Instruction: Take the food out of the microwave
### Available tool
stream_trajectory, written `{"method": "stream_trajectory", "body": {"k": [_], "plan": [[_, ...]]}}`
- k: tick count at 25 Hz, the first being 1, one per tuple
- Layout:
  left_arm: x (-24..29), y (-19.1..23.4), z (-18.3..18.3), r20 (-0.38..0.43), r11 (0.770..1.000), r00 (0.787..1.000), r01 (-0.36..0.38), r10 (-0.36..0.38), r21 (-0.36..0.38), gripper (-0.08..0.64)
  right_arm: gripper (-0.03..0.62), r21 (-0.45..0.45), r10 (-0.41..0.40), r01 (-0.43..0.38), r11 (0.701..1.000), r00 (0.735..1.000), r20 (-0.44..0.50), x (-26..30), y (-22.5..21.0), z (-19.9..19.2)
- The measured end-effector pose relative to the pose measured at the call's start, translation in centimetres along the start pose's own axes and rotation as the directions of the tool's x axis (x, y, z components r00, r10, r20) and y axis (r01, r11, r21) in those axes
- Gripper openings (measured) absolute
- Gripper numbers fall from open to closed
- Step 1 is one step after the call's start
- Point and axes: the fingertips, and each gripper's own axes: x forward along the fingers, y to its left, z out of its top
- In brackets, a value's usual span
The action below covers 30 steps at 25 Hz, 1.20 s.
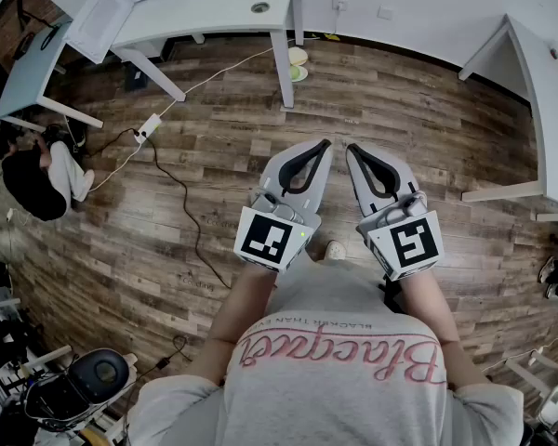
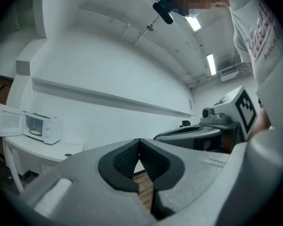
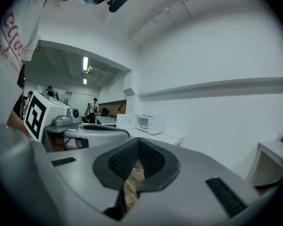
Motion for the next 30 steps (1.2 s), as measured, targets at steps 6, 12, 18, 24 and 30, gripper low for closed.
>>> {"method": "stream_trajectory", "body": {"k": [6, 12, 18, 24, 30], "plan": [[1.4, -6.1, 0.5, 0.027, 0.999, 0.999, 0.026, -0.027, 0.028, 0.005, 0.009, -0.010, -0.020, 0.020, 1.000, 1.000, 0.005, -5.5, -1.8, -0.8], [2.1, -7.3, 1.3, 0.024, 0.998, 0.999, 0.024, -0.026, 0.063, 0.006, 0.009, -0.021, -0.009, 0.010, 1.000, 1.000, 0.019, -7.1, -2.6, -0.8], [1.1, -5.5, 1.0, 0.021, 0.998, 1.000, -0.004, 0.003, 0.060, 0.006, 0.009, 0.006, 0.023, -0.024, 1.000, 0.999, 0.043, -5.8, -1.3, -0.3], [0.0, -1.6, 0.4, 0.009, 0.997, 0.999, -0.037, 0.037, 0.061, 0.005, 0.009, -0.003, 0.049, -0.048, 0.999, 0.998, 0.039, -2.2, -0.1, -0.5], [-1.0, 3.6, 0.9, 0.012, 0.996, 0.998, -0.069, 0.068, 0.061, 0.005, 0.009, 0.000, 0.080, -0.080, 0.997, 0.995, 0.055, 2.7, 1.7, 0.5]]}}
